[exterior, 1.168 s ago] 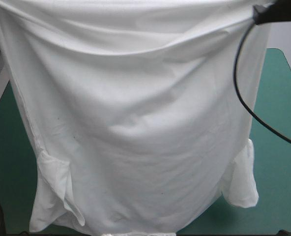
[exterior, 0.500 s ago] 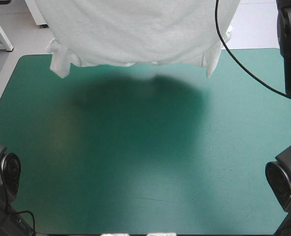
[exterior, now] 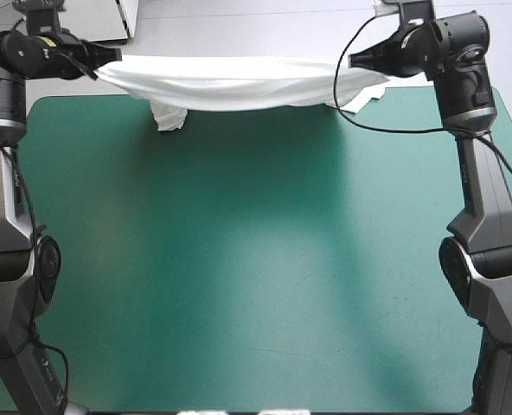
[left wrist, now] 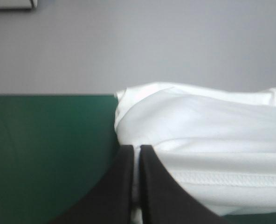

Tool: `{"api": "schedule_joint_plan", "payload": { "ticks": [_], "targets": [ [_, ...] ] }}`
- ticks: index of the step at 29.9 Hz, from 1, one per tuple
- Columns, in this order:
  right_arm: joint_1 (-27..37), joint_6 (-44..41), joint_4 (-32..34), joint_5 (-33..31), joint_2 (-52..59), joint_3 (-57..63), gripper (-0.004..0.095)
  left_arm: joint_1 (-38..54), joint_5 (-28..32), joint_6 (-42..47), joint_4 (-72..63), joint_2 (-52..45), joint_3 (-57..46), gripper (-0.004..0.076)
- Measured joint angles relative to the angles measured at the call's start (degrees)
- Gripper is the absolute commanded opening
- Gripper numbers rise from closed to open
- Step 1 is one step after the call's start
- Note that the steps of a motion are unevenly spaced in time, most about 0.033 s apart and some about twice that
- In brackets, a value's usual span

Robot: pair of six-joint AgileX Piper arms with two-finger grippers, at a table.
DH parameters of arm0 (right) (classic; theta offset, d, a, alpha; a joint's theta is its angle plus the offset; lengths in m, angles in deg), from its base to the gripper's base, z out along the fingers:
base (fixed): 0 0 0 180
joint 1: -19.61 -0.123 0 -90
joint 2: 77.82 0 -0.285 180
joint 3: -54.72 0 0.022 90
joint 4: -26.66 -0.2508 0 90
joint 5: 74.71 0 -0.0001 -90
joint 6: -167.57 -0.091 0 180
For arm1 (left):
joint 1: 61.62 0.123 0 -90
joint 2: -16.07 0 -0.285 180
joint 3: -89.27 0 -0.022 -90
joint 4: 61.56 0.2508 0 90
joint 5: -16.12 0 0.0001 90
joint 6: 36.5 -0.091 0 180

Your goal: Fold the cloth

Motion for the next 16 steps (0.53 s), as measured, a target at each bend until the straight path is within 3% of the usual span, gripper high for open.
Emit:
{"api": "schedule_joint_plan", "payload": {
  "ticks": [4, 8, 16],
  "targets": [
    [0.0, 1.5, -1.5, 0.1, 0.2, 11.0, -0.0017, -2.9, 1.5, 2.8, 5.2, -0.5, -11.6, -0.0009],
    [0.1, 2.5, -3.4, 1.1, 1.0, 24.7, -0.0017, -5.2, 8.5, 5.1, 5.6, -3.6, -28.5, -0.0009],
    [0.4, 2.9, -8.5, 12.7, 11.0, 54.0, -0.0017, -5.4, 20.4, 5.6, 5.7, -20.3, -64.0, -0.0009]
  ]
}}
